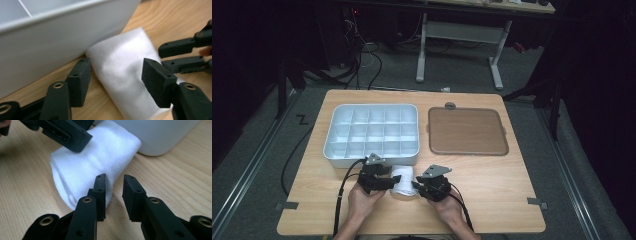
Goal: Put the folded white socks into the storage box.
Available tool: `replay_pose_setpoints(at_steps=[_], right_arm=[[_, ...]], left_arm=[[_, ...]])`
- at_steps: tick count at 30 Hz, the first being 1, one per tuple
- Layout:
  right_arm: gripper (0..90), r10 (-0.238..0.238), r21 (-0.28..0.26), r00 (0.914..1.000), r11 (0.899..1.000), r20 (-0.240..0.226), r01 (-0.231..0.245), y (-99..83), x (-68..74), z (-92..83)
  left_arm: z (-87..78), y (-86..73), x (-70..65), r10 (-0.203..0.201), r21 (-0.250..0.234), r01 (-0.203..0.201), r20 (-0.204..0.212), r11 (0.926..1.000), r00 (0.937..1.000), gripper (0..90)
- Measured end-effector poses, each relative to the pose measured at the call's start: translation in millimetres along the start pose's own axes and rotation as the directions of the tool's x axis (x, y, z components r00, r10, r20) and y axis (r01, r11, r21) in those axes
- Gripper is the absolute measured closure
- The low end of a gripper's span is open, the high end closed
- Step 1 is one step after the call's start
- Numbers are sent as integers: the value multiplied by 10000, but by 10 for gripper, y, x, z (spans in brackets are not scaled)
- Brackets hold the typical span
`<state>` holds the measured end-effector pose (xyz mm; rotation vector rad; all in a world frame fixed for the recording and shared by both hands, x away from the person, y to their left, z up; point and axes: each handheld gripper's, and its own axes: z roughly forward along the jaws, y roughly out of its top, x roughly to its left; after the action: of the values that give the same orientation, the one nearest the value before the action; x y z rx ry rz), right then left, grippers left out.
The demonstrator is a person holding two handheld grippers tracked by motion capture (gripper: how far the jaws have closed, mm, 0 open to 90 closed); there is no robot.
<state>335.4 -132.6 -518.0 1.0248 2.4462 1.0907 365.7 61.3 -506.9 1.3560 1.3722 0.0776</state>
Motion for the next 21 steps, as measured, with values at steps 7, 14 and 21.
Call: replay_pose_setpoints(at_steps=[7, 14, 21], right_arm=[[714, 267, -444, 9994, 9987, 213, -257, -16, -106, -186], [702, 661, -445, 9941, 9971, 856, -625, -134, -329, -325], [680, 1291, -457, 9737, 9914, 1875, -1226, -351, -663, -523]], left_arm=[[-14, 91, 0, -438, -339, 430, -257, 9985, 9987, 351], [62, 38, 35, -170, -148, 157, -859, 9998, 9962, 339], [163, -34, 73, -359, 44, 365, -1035, 9993, 9940, 341]])
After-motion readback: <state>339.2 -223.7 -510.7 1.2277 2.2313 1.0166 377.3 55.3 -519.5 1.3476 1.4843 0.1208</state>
